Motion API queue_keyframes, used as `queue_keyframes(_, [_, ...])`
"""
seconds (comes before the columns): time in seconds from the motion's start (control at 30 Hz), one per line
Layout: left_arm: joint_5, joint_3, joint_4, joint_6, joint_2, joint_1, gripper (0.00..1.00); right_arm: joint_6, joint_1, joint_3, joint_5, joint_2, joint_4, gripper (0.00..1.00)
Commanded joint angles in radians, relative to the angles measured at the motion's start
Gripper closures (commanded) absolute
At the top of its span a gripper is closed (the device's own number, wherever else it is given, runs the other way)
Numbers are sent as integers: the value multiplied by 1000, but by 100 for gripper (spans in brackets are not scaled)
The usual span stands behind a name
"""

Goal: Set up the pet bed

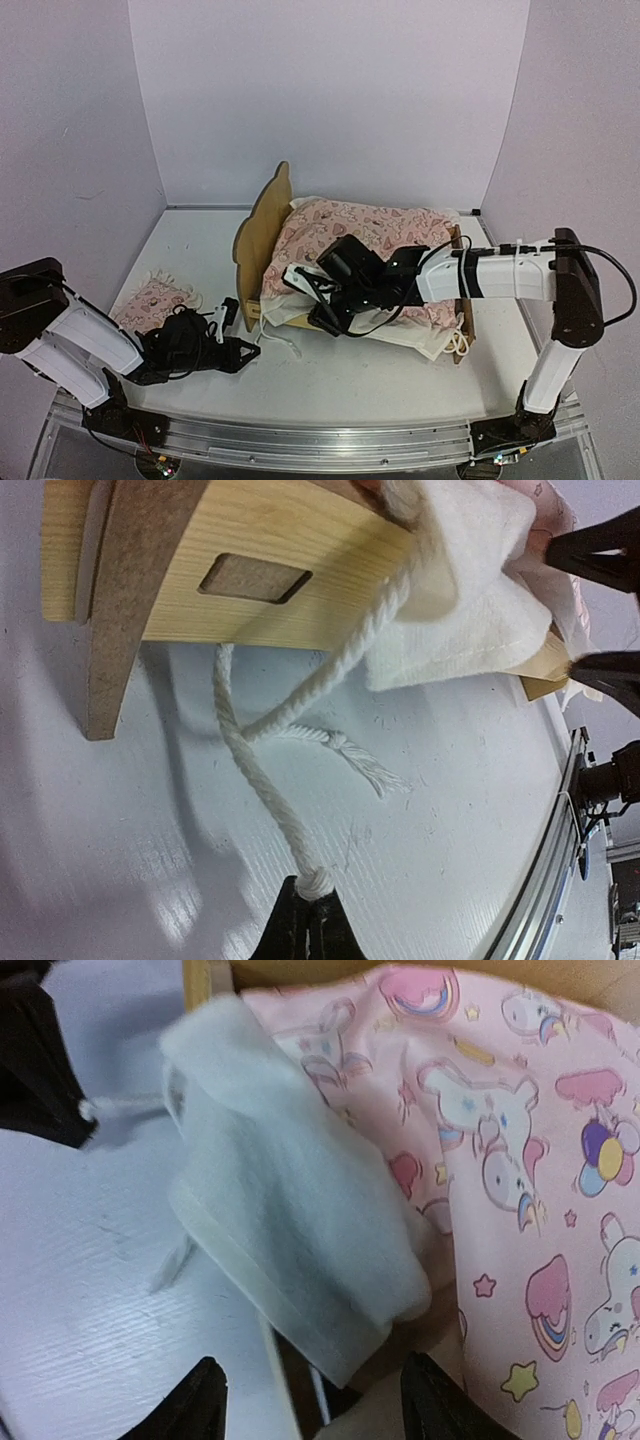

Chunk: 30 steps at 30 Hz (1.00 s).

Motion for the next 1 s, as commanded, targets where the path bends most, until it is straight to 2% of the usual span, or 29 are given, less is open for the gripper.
queue_keyframes(0.0, [38,10,24,31,-13,22,100,241,96,136,-65,-75,-115,37])
queue_keyframes(0.2, [68,1,16,3,-20,52,100,464,162,98,-148,-11,50,39])
queue_keyframes(0.33, [77,4,-3,7,-29,56,100,574,164,29,-175,41,233,51])
queue_keyframes(0.53, [86,5,-23,3,-46,61,100,492,164,-21,44,126,274,53])
queue_keyframes(0.77, [94,-4,-47,8,-64,64,100,478,164,-55,155,193,290,54])
queue_keyframes(0.97, [87,-10,-48,8,-76,65,100,485,180,-97,210,256,429,70])
